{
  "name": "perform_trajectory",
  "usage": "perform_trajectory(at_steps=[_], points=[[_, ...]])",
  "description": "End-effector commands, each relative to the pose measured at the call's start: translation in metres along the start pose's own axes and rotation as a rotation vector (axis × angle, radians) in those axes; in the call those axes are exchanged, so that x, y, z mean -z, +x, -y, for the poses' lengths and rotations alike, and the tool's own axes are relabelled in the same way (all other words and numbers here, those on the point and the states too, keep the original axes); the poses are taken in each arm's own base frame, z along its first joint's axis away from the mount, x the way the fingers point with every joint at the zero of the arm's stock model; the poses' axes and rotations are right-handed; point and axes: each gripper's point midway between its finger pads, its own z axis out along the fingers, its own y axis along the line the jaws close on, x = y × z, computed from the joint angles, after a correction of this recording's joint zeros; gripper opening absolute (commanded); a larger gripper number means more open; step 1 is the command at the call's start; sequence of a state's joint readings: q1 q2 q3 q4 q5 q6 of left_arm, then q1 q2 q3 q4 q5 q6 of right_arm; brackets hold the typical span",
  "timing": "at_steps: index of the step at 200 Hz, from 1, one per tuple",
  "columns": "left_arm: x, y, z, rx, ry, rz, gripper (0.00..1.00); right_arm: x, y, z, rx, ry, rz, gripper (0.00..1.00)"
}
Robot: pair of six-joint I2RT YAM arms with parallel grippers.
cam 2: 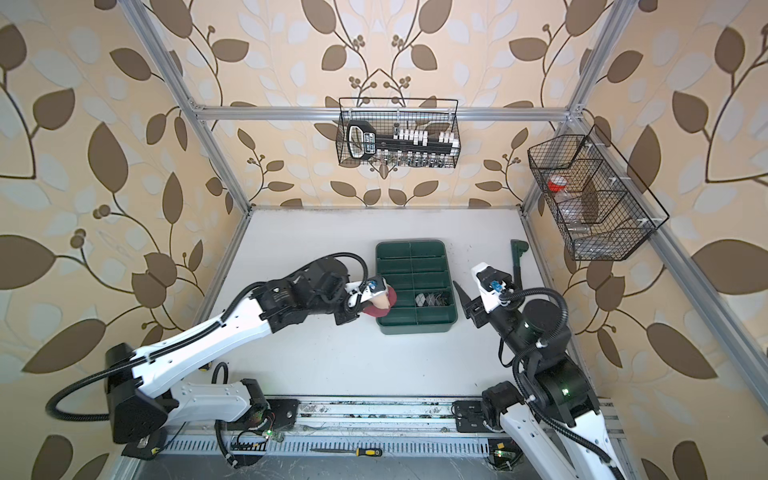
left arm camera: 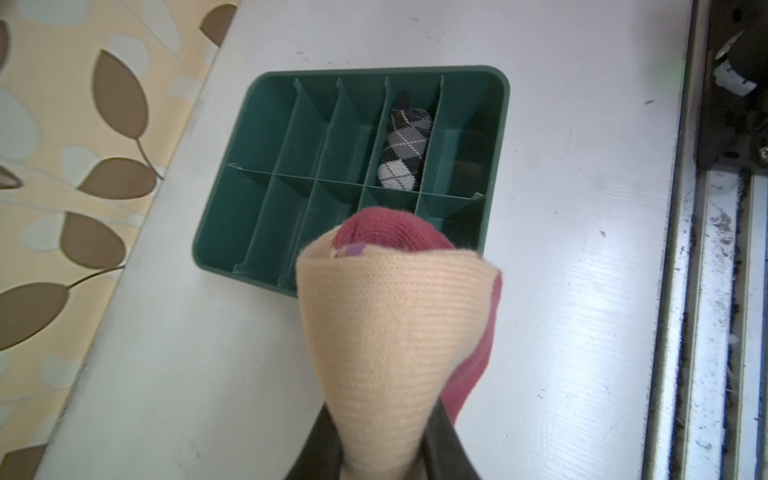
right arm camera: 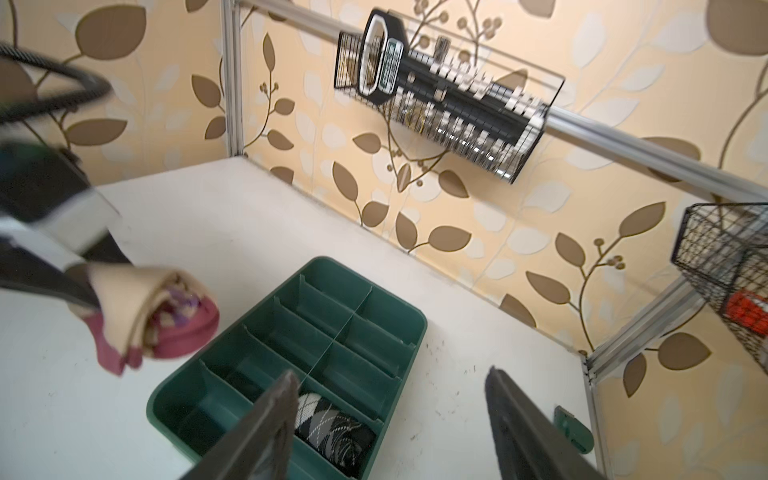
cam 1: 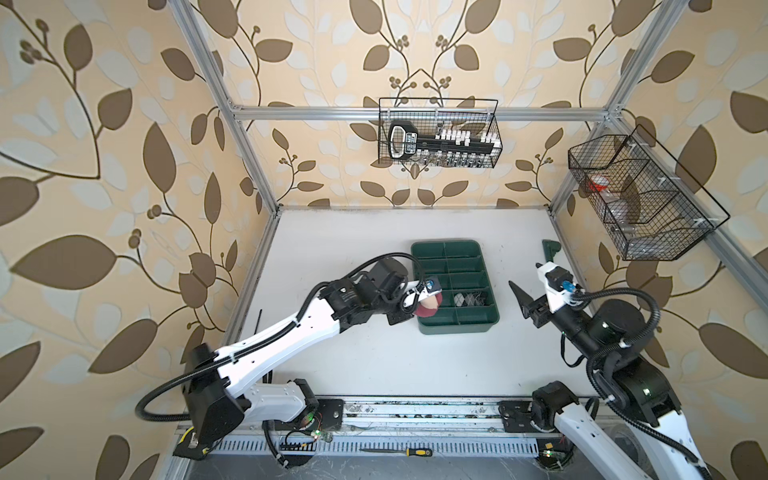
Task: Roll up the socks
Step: 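Carry the cream sock roll with the left gripper over the green tray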
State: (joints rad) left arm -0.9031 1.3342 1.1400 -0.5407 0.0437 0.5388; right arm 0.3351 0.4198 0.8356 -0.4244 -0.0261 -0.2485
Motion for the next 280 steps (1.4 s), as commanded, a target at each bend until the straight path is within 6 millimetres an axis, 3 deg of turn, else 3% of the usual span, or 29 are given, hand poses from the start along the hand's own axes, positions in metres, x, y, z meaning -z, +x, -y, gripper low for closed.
perform_trajectory(at_steps=[1, 33, 88, 142, 236, 253, 280], points=[[-0.005, -0.032, -0.007, -0.02, -0.052, 0.058, 0.0, 0.0, -0.002, 0.007, -0.046, 0.036, 0.008, 0.72], [-0.039, -0.031, -0.004, -0.034, -0.049, 0.018, 0.0, -0.004, 0.004, 0.009, -0.053, 0.051, -0.006, 0.72], [-0.07, -0.037, -0.011, -0.092, -0.045, -0.011, 0.0, -0.003, 0.013, 0.005, -0.062, 0.045, -0.008, 0.72], [-0.099, -0.019, -0.027, -0.078, -0.049, -0.054, 0.0, -0.002, 0.017, 0.002, -0.036, 0.03, -0.015, 0.72], [-0.128, 0.018, -0.03, -0.034, -0.004, -0.124, 0.0, -0.004, 0.035, -0.006, -0.04, 0.004, -0.057, 0.72], [-0.127, 0.017, -0.033, -0.019, 0.003, -0.113, 0.0, -0.003, 0.035, -0.006, -0.041, 0.003, -0.056, 0.72], [-0.105, -0.005, -0.042, -0.037, -0.018, -0.06, 0.0, -0.003, 0.035, -0.007, -0.043, 0.001, -0.058, 0.72]])
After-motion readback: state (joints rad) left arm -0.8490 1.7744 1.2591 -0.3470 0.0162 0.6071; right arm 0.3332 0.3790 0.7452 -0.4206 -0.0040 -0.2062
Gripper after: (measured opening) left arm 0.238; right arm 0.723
